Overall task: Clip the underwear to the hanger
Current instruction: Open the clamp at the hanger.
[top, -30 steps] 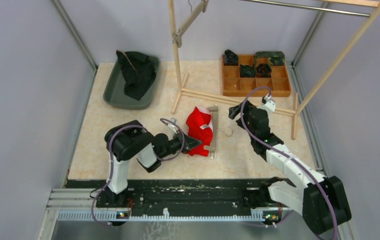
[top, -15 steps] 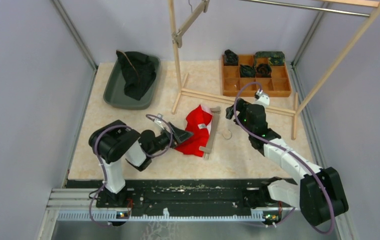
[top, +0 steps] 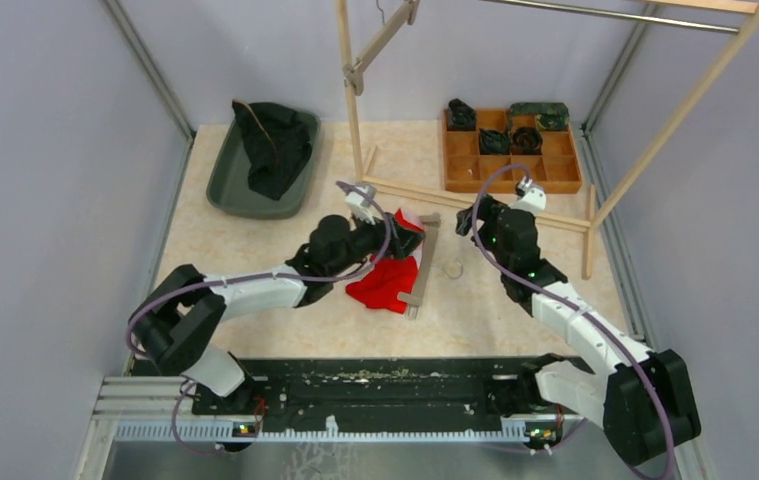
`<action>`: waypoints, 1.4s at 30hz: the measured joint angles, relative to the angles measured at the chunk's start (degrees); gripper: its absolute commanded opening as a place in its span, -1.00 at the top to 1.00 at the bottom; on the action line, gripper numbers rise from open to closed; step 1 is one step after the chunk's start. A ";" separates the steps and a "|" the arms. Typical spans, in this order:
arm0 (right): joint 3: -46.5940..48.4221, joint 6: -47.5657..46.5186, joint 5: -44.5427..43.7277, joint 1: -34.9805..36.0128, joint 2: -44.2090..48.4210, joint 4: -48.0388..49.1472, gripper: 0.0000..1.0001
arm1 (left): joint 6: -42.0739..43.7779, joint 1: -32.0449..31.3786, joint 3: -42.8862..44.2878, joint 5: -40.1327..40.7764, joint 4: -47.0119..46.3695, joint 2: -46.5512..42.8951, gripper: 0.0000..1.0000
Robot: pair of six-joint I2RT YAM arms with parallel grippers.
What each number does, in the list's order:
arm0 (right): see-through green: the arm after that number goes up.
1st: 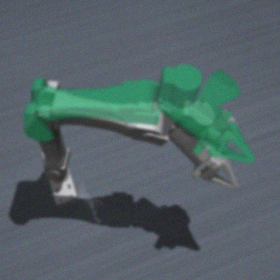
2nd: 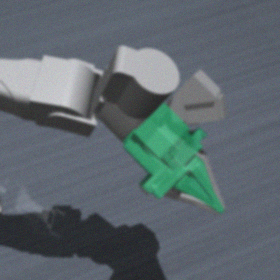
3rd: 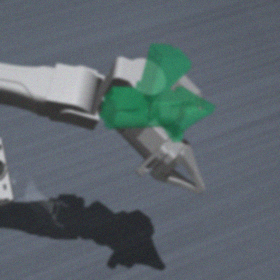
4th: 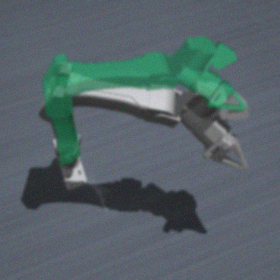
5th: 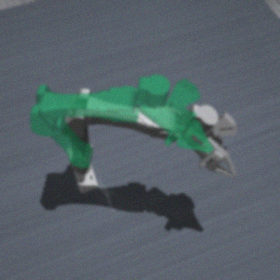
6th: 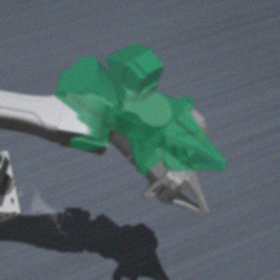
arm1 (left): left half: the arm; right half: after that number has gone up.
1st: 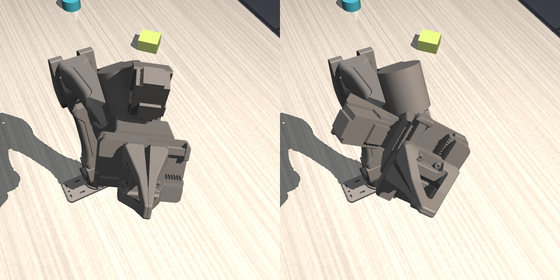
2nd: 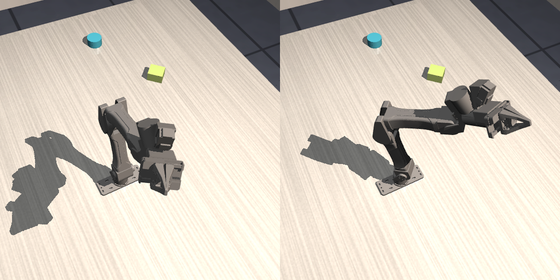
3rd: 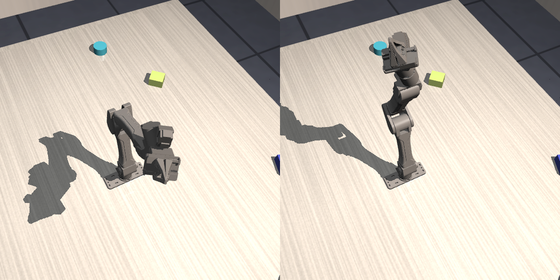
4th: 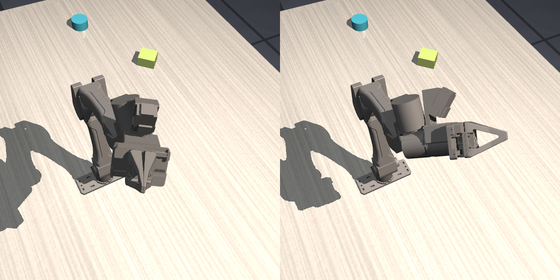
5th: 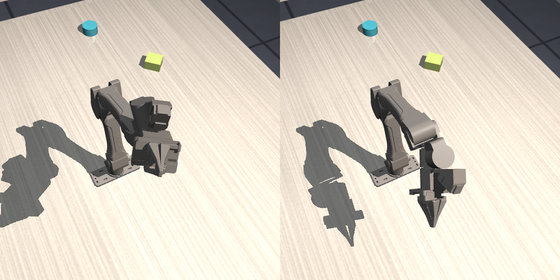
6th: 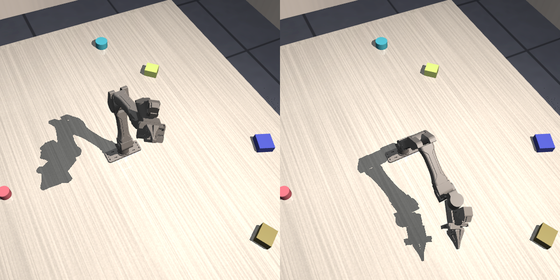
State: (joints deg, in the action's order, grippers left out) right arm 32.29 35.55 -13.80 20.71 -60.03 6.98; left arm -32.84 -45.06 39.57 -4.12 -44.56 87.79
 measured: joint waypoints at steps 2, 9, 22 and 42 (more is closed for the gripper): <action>0.00 0.00 -1.27 -0.07 0.63 -0.70 -0.60 | 4.48 -3.32 4.35 3.87 5.25 1.90 -0.62; 0.17 0.70 -3.30 -2.91 5.29 -3.13 -0.51 | 13.44 -10.69 15.82 17.77 18.08 15.02 -0.34; 0.50 1.75 -2.21 -7.87 12.02 -5.05 -0.50 | 19.04 -15.65 25.27 35.36 24.50 26.67 -0.32; 0.37 2.14 0.39 -9.27 12.44 -6.23 -0.50 | 19.15 -15.13 32.04 37.24 30.10 32.85 -0.21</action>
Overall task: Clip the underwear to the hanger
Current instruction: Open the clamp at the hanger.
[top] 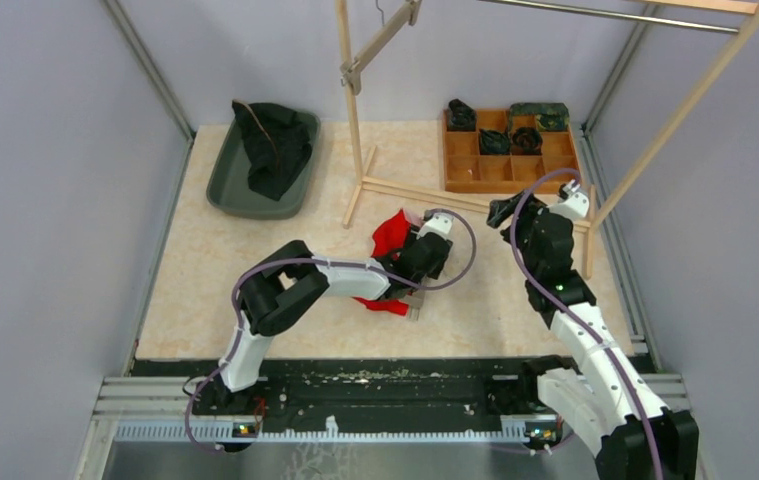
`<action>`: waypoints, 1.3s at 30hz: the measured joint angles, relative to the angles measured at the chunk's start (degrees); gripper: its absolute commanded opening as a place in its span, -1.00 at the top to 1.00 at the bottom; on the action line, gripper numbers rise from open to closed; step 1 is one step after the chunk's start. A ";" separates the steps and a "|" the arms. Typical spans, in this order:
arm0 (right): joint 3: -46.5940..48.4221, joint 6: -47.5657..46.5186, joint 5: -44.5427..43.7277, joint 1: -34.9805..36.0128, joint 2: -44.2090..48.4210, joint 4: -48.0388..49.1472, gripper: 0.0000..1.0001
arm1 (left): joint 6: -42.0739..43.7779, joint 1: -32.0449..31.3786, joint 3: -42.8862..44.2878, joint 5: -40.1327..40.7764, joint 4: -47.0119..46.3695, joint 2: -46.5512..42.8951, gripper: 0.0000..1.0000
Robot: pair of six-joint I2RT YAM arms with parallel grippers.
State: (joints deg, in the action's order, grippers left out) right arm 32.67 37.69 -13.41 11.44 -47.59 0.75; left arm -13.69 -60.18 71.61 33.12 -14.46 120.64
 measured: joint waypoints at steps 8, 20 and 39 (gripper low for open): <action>0.00 0.00 0.48 -0.46 0.00 -0.02 -0.50 | -1.31 1.18 -0.02 -3.80 0.42 0.04 0.02; 0.00 0.02 1.75 -0.90 -1.22 0.15 -0.50 | -1.66 1.20 -1.57 -2.34 -2.29 0.04 0.56; -2.91 6.97 15.28 -1.99 -14.62 11.96 -0.50 | -1.60 1.14 -16.37 -1.73 -7.52 -16.28 0.79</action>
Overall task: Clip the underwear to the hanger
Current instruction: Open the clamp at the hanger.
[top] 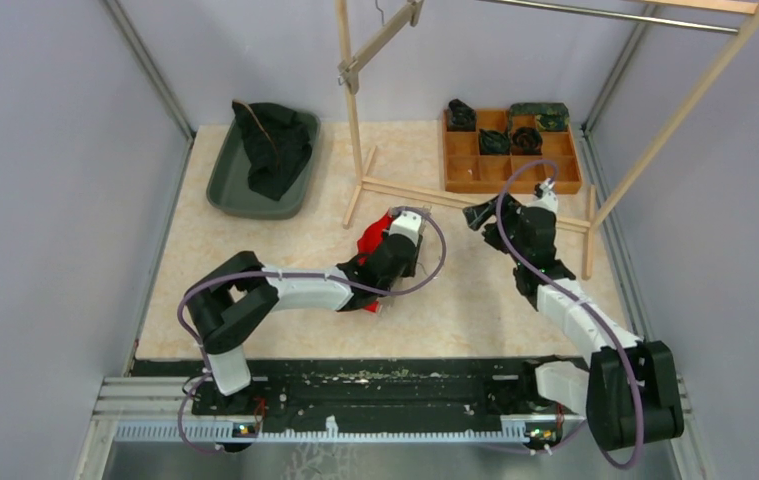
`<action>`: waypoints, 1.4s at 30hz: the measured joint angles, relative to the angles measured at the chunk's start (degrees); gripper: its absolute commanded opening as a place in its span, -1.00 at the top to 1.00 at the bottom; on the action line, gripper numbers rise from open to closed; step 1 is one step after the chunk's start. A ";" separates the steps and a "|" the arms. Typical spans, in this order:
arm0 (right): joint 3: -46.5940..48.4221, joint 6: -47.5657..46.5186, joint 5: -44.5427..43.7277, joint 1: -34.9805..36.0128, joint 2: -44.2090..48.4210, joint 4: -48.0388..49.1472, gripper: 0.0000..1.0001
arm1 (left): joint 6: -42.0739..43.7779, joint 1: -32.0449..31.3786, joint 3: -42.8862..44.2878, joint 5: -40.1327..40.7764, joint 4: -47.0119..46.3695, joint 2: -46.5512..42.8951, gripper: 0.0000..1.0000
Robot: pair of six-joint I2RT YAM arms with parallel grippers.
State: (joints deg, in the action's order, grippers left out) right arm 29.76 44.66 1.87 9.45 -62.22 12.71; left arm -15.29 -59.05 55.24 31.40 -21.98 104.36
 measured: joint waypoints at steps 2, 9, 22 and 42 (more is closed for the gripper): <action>-0.33 1.70 2.49 -0.04 -1.77 2.34 -0.49 | 0.15 -0.11 0.00 -0.15 -0.42 -0.59 0.79; -0.52 6.19 9.64 -0.26 -10.16 10.16 -0.47 | 0.76 -0.92 0.00 -0.70 -0.70 -0.66 0.80; -0.50 8.15 14.95 -0.26 -17.46 18.58 -0.44 | 1.27 -3.02 1.25 -1.95 -0.59 -0.66 0.82; -0.52 10.99 18.84 -0.26 -21.73 25.51 -0.25 | 1.99 -4.31 2.95 -2.10 -0.24 -0.66 0.84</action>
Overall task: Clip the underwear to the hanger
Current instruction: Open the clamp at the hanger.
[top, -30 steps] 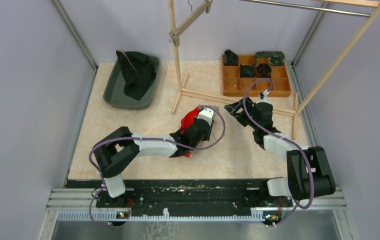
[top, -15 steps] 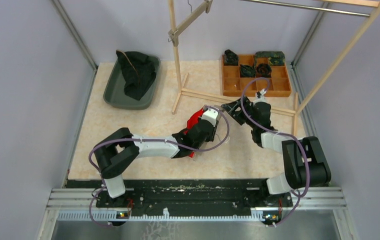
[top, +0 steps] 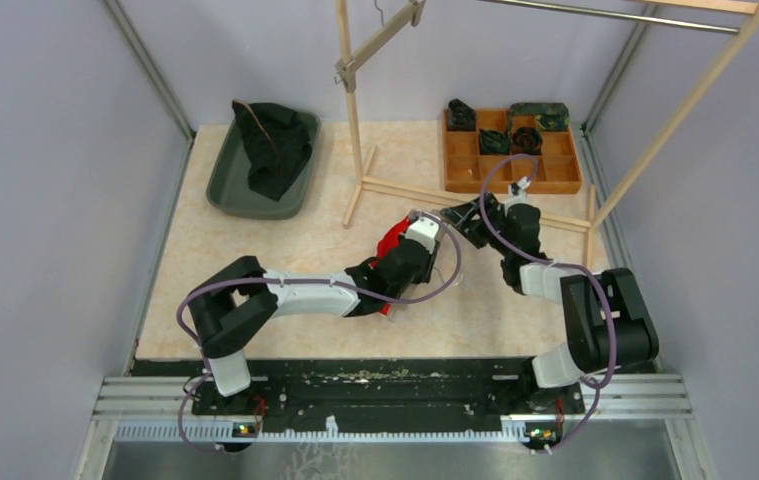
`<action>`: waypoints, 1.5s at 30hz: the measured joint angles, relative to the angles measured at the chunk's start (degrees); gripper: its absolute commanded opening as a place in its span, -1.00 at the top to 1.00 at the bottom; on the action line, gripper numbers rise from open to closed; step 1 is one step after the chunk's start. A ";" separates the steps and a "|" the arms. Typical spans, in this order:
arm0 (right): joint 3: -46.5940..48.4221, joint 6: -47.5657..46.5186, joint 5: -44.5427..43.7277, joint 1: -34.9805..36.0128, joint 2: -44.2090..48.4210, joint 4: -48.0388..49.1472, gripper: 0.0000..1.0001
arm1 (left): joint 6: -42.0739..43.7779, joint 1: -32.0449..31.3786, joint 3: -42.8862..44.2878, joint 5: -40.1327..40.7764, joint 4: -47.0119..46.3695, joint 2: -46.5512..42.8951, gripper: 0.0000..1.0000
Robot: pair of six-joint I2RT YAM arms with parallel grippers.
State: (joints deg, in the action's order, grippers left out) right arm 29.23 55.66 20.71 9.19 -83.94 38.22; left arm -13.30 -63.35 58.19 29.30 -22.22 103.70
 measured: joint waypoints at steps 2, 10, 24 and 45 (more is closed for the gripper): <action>0.02 0.02 0.13 0.00 -0.24 0.02 -0.21 | 0.11 -0.11 0.33 0.00 -0.04 0.00 0.84; 0.00 0.13 0.42 0.00 -0.98 0.39 0.15 | 0.28 -0.33 1.07 0.02 0.15 0.00 0.84; 0.02 2.10 1.09 0.00 -1.42 3.19 1.00 | 0.13 -0.61 1.11 0.46 0.74 0.02 0.28; -2.29 -3.32 -2.08 -0.81 4.70 -1.40 1.00 | -1.27 3.10 -6.01 8.39 -3.65 -10.54 -1.00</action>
State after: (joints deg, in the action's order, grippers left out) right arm 26.94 52.34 18.63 8.38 -79.24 36.82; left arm -14.57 -60.25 52.18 37.69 -25.87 93.17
